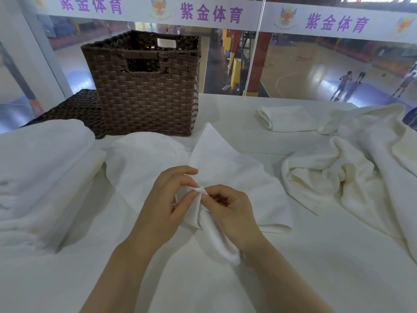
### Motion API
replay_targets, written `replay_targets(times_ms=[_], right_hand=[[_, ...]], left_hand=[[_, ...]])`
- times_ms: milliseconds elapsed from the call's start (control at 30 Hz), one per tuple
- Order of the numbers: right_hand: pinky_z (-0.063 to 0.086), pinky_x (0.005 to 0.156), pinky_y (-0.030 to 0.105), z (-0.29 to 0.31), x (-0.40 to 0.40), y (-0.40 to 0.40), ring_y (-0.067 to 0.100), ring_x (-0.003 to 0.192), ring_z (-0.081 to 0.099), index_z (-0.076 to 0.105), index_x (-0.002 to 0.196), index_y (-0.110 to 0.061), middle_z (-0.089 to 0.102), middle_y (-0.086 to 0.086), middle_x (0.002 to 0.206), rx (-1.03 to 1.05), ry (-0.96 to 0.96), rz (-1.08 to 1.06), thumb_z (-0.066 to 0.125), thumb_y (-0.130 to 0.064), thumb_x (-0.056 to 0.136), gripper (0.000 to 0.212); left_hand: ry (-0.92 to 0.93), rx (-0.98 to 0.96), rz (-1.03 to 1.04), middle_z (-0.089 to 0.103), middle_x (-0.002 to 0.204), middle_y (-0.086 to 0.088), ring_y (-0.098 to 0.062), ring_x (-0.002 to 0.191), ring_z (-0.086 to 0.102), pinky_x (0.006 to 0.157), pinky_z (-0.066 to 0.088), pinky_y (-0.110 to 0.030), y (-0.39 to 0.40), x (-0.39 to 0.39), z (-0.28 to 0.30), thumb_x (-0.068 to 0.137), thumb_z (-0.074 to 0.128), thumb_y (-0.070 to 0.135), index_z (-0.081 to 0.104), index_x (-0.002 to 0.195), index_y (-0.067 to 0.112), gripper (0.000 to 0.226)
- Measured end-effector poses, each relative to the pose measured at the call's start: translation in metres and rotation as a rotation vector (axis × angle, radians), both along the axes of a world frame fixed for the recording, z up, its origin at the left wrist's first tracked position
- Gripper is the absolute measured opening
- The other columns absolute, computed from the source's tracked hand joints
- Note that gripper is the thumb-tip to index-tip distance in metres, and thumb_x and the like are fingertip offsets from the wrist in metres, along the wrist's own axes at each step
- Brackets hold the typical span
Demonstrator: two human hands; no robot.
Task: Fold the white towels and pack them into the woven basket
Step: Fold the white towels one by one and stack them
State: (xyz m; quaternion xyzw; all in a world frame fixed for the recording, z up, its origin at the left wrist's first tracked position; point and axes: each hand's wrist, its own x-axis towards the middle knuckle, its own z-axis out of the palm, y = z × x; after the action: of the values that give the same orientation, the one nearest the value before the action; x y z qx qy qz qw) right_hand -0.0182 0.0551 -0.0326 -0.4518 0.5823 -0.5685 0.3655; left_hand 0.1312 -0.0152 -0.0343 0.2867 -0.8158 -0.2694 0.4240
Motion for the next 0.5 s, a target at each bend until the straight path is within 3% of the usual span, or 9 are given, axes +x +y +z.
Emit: replay_targets(times_ms=[100, 200, 300, 433, 500], right_hand=[[0.056, 0.077, 0.032, -0.004, 0.001, 0.0, 0.022, 0.085, 0.07, 0.076, 0.09, -0.013, 0.075, 0.001, 0.086, 0.016, -0.055, -0.021, 0.068, -0.014, 0.09, 0.008], [0.056, 0.078, 0.031, -0.006, 0.002, 0.0, 0.021, 0.085, 0.07, 0.076, 0.09, -0.013, 0.075, 0.0, 0.086, -0.005, -0.071, -0.044, 0.068, -0.012, 0.09, 0.009], [0.056, 0.077, 0.027, -0.007, 0.001, 0.0, 0.016, 0.084, 0.07, 0.076, 0.092, -0.015, 0.075, -0.002, 0.087, -0.025, -0.077, -0.033, 0.064, -0.01, 0.093, 0.013], [0.054, 0.082, 0.025, -0.003, -0.005, 0.001, 0.011, 0.091, 0.069, 0.073, 0.101, -0.018, 0.074, -0.005, 0.095, -0.055, 0.071, 0.106, 0.061, -0.01, 0.095, 0.016], [0.053, 0.085, 0.023, 0.002, -0.016, 0.003, 0.007, 0.095, 0.066, 0.071, 0.102, -0.024, 0.072, -0.011, 0.098, -0.062, 0.263, 0.149, 0.063, -0.015, 0.093, 0.015]], left_hand=[[-0.047, 0.137, -0.024, 0.059, 0.118, 0.025, -0.001, 0.113, 0.056, 0.078, 0.043, -0.009, 0.003, 0.0, 0.001, 0.092, 0.055, 0.034, 0.053, 0.101, 0.044, 0.014], [-0.089, 0.12, 0.02, 0.059, 0.113, 0.027, 0.004, 0.103, 0.056, 0.073, 0.041, -0.007, 0.001, 0.0, -0.001, 0.091, 0.054, 0.037, 0.052, 0.106, 0.05, 0.021], [-0.138, 0.051, 0.01, 0.061, 0.105, 0.023, 0.002, 0.1, 0.055, 0.072, 0.039, -0.005, -0.001, 0.001, -0.004, 0.09, 0.049, 0.043, 0.06, 0.115, 0.038, 0.027], [-0.129, 0.038, 0.05, 0.06, 0.104, 0.02, -0.001, 0.097, 0.056, 0.07, 0.04, -0.007, -0.002, 0.0, -0.003, 0.089, 0.053, 0.04, 0.06, 0.1, 0.038, 0.012], [-0.077, 0.051, 0.101, 0.059, 0.106, 0.023, 0.002, 0.096, 0.056, 0.07, 0.041, -0.008, 0.0, 0.0, -0.001, 0.088, 0.057, 0.035, 0.055, 0.094, 0.043, 0.01]])
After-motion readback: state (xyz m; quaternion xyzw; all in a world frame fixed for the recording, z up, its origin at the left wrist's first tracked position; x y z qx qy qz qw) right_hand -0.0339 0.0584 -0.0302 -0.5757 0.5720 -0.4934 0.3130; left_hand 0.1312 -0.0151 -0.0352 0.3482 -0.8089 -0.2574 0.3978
